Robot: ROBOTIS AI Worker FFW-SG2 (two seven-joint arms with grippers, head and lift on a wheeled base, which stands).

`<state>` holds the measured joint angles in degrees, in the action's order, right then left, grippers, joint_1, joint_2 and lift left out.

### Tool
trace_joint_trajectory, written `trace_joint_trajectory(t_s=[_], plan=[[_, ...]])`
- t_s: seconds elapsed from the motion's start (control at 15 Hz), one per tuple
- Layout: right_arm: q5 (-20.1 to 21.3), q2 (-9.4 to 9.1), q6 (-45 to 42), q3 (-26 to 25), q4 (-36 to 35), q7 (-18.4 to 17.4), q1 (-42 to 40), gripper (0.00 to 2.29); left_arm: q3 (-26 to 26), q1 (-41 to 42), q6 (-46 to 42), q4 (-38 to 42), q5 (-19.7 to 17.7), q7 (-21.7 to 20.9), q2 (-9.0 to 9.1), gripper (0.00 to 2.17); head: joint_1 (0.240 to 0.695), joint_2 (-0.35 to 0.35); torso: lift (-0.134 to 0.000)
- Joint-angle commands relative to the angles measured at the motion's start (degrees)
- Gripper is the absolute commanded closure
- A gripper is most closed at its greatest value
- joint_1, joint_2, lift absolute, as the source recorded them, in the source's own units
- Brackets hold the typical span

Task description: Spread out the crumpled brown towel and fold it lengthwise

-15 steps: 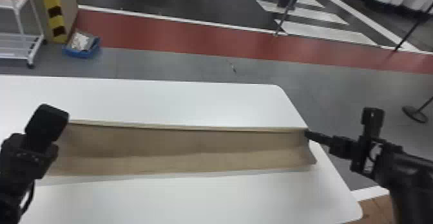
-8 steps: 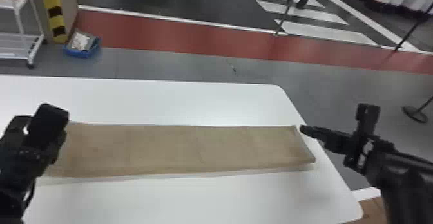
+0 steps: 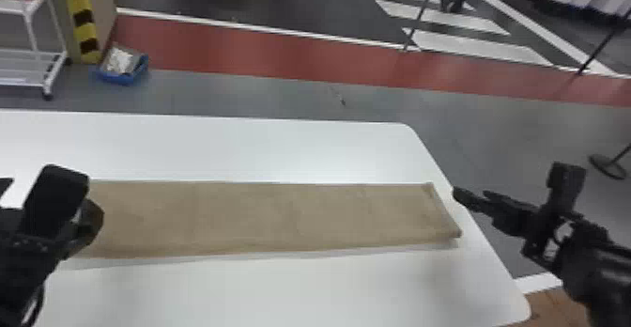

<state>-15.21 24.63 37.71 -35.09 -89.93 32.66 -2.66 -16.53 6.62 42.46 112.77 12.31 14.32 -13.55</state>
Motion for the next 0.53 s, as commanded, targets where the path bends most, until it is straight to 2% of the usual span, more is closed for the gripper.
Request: trace_joint_trajectory(t_s=[0.0,0.27,0.47], plan=[[-2.72,-0.02,-1.36,-3.58,-1.65,0.74,-2.88,0.12,2.55,2.26,0.04,2.72,-3.00,-0.53,-0.16,0.05,0.695,-0.350,-0.124],[-3.95,0.42,-3.99,-6.48,-1.65,1.27,-5.96,0.12,4.93,4.02,2.86,5.09,-6.51,-3.07,-0.25,0.16,0.695,-0.350,-0.124],[-4.13,0.33,-4.87,-6.57,-2.45,1.35,-7.01,0.12,7.30,4.19,6.02,6.85,-14.16,-6.15,-0.25,0.27,0.695,-0.350,-0.124]])
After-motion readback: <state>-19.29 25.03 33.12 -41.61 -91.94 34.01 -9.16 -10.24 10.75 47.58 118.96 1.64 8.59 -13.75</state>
